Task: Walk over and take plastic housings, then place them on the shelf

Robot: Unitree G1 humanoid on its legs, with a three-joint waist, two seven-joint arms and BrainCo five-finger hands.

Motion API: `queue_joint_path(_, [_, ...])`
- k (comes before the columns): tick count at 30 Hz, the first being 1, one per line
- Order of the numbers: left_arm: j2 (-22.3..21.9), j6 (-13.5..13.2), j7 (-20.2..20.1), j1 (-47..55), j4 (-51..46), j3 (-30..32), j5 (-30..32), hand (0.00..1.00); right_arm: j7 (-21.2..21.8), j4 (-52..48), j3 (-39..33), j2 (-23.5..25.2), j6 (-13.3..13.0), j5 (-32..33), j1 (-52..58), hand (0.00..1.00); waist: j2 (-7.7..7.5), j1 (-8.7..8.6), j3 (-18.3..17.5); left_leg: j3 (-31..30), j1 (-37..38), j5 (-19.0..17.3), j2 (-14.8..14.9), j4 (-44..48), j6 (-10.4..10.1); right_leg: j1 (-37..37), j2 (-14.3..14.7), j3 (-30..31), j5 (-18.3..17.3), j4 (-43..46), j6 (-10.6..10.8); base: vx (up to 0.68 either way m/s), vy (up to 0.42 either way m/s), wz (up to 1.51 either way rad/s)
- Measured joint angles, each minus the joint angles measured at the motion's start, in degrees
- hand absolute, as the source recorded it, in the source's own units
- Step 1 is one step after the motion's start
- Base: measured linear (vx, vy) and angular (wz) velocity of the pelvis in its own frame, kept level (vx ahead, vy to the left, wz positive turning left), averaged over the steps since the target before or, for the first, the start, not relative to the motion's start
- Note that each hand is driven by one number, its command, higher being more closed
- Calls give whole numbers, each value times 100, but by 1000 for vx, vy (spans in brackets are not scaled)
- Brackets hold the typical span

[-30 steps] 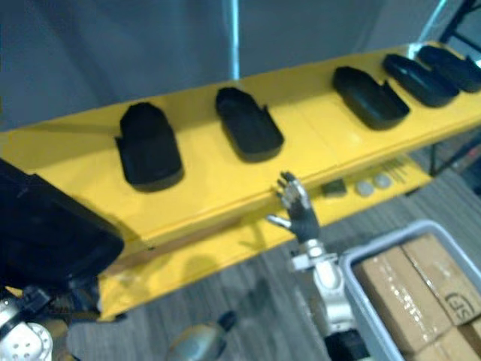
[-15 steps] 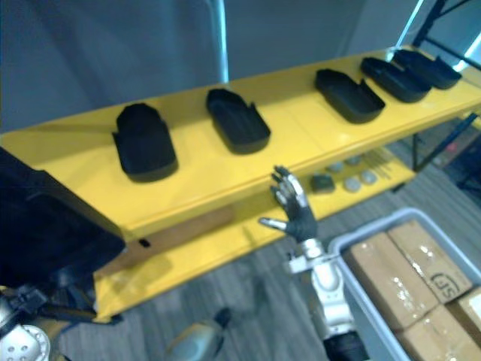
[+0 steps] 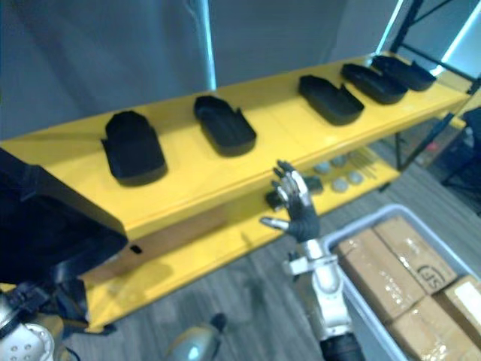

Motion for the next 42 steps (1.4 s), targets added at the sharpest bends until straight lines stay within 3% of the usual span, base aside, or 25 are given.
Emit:
queue_joint_path(6, [43,-16,-15,35,0,61,219,100,-180,7,-10,-79,-75,-22,-326,0,8,49,-1,37,-248,-573,-101,1032,16,-52,-118,-5,-533,704,86,-35,29,4])
queue_joint_path(8, [121,-20,-80,-26,0,67,207,100,-418,15,-51,-135,-128,-29,-455,0,-76,46,-43,134,-403,-779,-121,1396,106,-77,-143,-14,-689,828,123,-11,46,13])
queue_joint_path(9, [262,-34,-89,-91,-1,76,205,100,-553,74,-141,-142,-172,-67,-471,0,-162,75,-52,460,-419,-999,-117,1713,410,-19,-204,-35,-759,897,223,75,26,0])
queue_joint_path(10, [372,-111,-63,-158,48,179,203,100,-661,105,-180,-170,-176,-119,-551,0,-147,62,-20,557,-427,-1180,-47,1856,227,-303,-284,123,-683,1750,322,87,48,-5])
queue_joint_path(11, [415,-117,-43,-212,83,216,203,100,-680,127,-204,-173,-179,-132,-581,0,-174,58,-17,559,-411,-1241,-71,1946,259,-561,-377,235,-592,2253,285,69,90,-3])
queue_joint_path(12, [569,-116,21,-298,102,219,219,100,-713,203,-265,-173,-198,-136,-588,0,-121,-2,16,542,-378,-1293,-65,1987,303,-901,-462,370,-232,2960,210,93,124,-1])
queue_joint_path(13, [730,-123,71,-440,101,220,229,100,-697,280,-344,-185,-208,-131,-661,0,-192,-58,57,540,-213,-1303,-10,1905,329,-1016,-427,457,120,3268,117,106,114,-2])
queue_joint_path(14, [798,-126,118,-500,103,211,230,100,-682,291,-362,-187,-211,-125,-696,0,-132,-69,94,534,-161,-1303,38,1852,338,-1064,-386,508,187,3341,15,142,65,-12])
queue_joint_path(16, [930,-121,287,-736,134,163,286,100,-613,263,-380,-214,-250,-119,-788,0,-127,-115,98,519,-85,-1308,177,1715,355,-1162,-267,649,-182,3138,-105,93,16,-13])
queue_joint_path(18, [927,-36,423,-1128,181,-5,390,100,-495,144,-392,-277,-284,-116,-733,0,-97,-156,116,399,-49,-1272,373,1476,294,-1262,-45,788,-336,2134,-114,79,-48,0])
queue_joint_path(20, [923,108,415,-1278,187,-116,389,100,-362,-77,-414,-281,-281,-100,-642,0,-98,-284,115,222,25,-1222,476,1248,210,-1254,16,953,-284,1398,-55,112,-138,35])
queue_joint_path(23, [912,297,254,-1405,181,-244,378,100,-136,-529,-473,-322,-281,-69,-587,0,-142,-313,87,-25,69,-1182,650,913,-43,-1218,15,1148,197,249,-172,149,-256,46])
queue_joint_path(24, [905,346,187,-1444,174,-270,383,100,-105,-721,-470,-390,-284,-67,-590,0,-219,-305,39,-133,-37,-1218,630,879,-217,-1216,16,1223,632,80,130,183,-409,67])
queue_joint_path(25, [892,366,161,-1441,172,-331,383,100,-78,-784,-471,-425,-284,-61,-590,0,-241,-303,24,-219,-17,-1220,635,822,-284,-1218,48,1241,776,100,369,150,-375,71])
queue_joint_path(26, [807,389,123,-1397,161,-452,381,100,-10,-836,-473,-494,-280,3,-584,0,-108,-315,-9,-360,4,-1212,761,715,-312,-1218,144,1056,643,226,304,165,-364,68])
queue_joint_path(28, [612,460,-87,-1329,-23,-609,378,100,14,-918,-445,-585,-262,53,-627,0,81,-311,-134,-274,28,-808,1011,320,-627,-1226,256,695,487,448,136,202,-321,74])
queue_joint_path(32, [613,445,-109,-1259,-119,-742,396,100,176,-909,-162,-577,-157,152,-939,0,103,-303,-162,-140,486,-231,1184,-442,-654,-929,342,617,419,489,22,166,-193,52])
queue_joint_path(37, [537,400,72,-1215,119,-741,543,100,385,-589,694,-389,-142,49,-1689,0,98,-207,-198,-17,592,-225,1209,-549,-652,-717,393,608,408,203,3,66,-41,4])
queue_joint_path(42, [501,663,258,-1221,687,-735,895,100,384,-47,1622,28,-133,9,-2009,0,95,-158,-199,-271,580,-273,949,-652,-581,-406,196,232,359,-105,89,-7,70,35])
